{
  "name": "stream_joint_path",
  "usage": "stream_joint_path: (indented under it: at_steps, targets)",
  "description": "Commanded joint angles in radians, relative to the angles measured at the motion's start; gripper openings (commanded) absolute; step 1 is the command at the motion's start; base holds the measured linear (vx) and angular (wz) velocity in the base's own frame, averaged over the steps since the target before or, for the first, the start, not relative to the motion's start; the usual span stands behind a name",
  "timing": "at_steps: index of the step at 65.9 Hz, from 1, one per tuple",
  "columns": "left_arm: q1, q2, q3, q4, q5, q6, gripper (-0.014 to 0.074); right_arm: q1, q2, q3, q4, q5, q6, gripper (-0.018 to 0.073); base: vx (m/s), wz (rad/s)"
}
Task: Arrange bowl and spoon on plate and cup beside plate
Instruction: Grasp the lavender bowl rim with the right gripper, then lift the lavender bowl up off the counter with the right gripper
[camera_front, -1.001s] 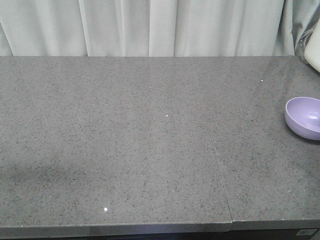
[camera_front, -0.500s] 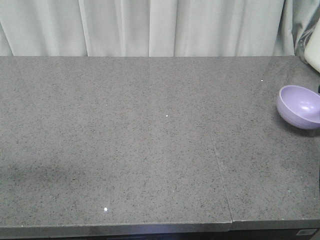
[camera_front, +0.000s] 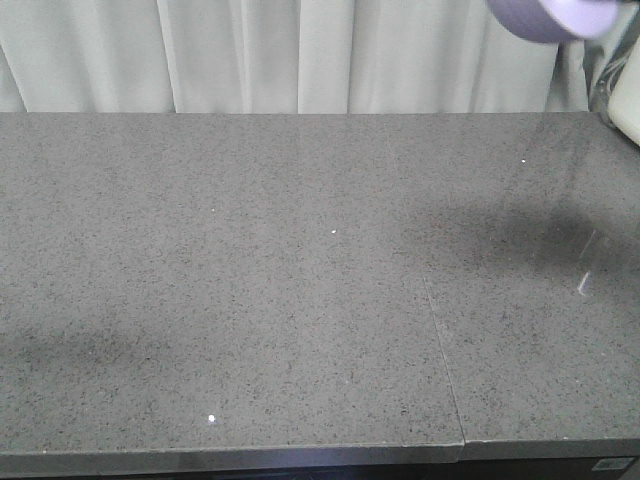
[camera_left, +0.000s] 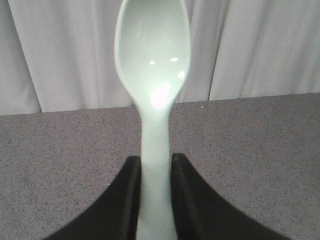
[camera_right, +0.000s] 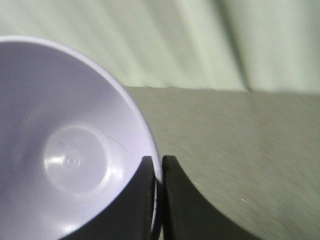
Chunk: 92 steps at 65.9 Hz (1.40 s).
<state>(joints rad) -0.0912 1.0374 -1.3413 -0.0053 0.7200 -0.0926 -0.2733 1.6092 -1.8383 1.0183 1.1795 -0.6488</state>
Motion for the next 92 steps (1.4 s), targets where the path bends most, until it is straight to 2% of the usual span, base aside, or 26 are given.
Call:
stream_joint_path:
  at_steps: [1,10,18,44,92]
  targets:
    - [0.0,-0.01,-0.021,-0.008,-0.059,0.0,-0.0007,0.078,-0.138,-0.023,0.031,-0.028,-0.015,-0.0003,0.0,0.0]
    - [0.0,-0.01,-0.021,-0.008,-0.054,0.0,-0.0007,0.185,-0.217,0.033,-0.015,-0.069,-0.006,-0.0003,0.0,0.0]
    - [0.0,-0.01,-0.021,-0.008,-0.054,0.0,-0.0007,0.223,-0.255,0.104,-0.019,-0.076,-0.019,-0.0002,0.0,0.0]
    - [0.0,-0.01,-0.021,-0.008,-0.032,0.0,-0.0007,0.223,-0.269,0.13,-0.012,0.003,-0.018,-0.0002,0.0,0.0]
    - [0.0,-0.01,-0.021,-0.008,-0.031,0.0,-0.0007,0.223,-0.269,0.13,-0.01,0.0,-0.017,-0.0002,0.0,0.0]
